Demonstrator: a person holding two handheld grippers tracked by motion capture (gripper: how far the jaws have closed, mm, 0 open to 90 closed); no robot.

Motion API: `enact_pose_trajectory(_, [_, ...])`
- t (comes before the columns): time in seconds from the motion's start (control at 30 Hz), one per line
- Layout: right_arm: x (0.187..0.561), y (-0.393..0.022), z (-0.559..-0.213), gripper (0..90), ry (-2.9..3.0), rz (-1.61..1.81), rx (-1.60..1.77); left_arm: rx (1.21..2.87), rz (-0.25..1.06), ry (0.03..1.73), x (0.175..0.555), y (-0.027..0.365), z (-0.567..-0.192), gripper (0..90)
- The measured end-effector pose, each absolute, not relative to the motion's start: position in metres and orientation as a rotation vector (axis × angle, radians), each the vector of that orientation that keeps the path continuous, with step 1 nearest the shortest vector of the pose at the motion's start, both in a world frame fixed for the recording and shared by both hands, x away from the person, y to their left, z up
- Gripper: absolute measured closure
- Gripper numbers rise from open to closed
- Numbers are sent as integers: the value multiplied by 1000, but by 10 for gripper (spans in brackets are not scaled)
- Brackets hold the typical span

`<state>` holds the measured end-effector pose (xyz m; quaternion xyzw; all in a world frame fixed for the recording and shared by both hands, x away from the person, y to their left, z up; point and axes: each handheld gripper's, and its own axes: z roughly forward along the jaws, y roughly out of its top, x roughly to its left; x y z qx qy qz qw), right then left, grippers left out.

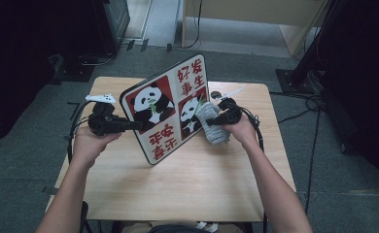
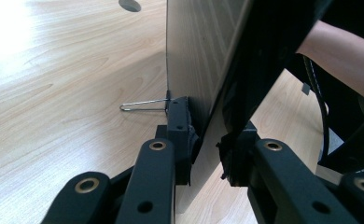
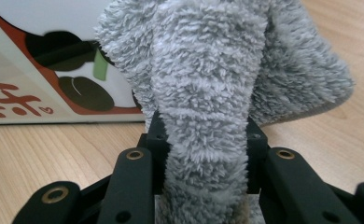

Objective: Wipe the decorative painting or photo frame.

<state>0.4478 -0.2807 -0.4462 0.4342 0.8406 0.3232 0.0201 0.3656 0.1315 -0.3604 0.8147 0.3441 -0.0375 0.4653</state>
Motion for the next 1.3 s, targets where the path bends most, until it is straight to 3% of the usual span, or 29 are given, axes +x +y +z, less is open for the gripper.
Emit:
enact_pose_trajectory(0.67, [439,-282,-478,663,2626,976,1399,1988,-82,851,364,131,-361,767])
enact_pose_trajectory(1.3, [433,-287,-440,675,2603,1030,1351,1981,-84,863,365,131,-361,767])
